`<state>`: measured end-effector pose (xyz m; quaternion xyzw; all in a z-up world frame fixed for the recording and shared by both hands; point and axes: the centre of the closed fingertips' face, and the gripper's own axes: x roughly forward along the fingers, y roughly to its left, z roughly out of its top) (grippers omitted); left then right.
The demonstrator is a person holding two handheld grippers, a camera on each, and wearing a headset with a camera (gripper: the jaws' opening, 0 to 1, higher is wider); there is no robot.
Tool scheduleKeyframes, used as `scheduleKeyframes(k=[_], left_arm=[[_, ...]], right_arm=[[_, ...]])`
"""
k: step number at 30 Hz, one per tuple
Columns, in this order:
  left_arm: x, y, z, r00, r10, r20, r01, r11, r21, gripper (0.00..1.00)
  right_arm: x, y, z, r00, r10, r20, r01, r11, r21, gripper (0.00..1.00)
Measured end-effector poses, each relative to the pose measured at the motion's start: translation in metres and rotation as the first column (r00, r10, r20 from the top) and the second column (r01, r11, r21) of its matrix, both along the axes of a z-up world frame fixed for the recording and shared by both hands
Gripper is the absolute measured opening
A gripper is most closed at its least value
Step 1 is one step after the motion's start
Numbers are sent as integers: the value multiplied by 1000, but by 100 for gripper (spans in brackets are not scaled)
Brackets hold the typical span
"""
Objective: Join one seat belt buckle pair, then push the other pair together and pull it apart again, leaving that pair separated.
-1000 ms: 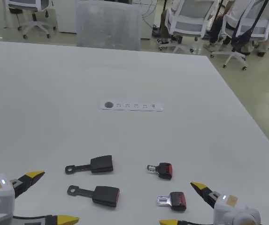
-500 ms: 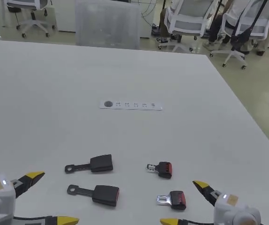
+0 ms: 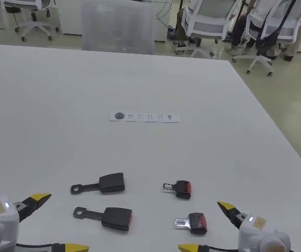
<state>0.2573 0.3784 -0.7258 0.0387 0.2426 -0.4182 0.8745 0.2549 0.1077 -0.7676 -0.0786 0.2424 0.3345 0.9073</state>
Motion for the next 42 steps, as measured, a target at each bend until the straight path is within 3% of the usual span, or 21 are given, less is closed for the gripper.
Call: scheduleKeyframes(k=[30, 42], left_arm=[[1, -9, -3, 999, -54, -5, 54, 998, 17, 100], [7, -16, -10, 995, -99, -12, 99, 993, 56, 100]], right_arm=[[-3, -13, -1, 1000, -23, -15, 23, 1000, -10, 99], [5, -23, -3, 999, -26, -31, 26, 1000, -9, 98]])
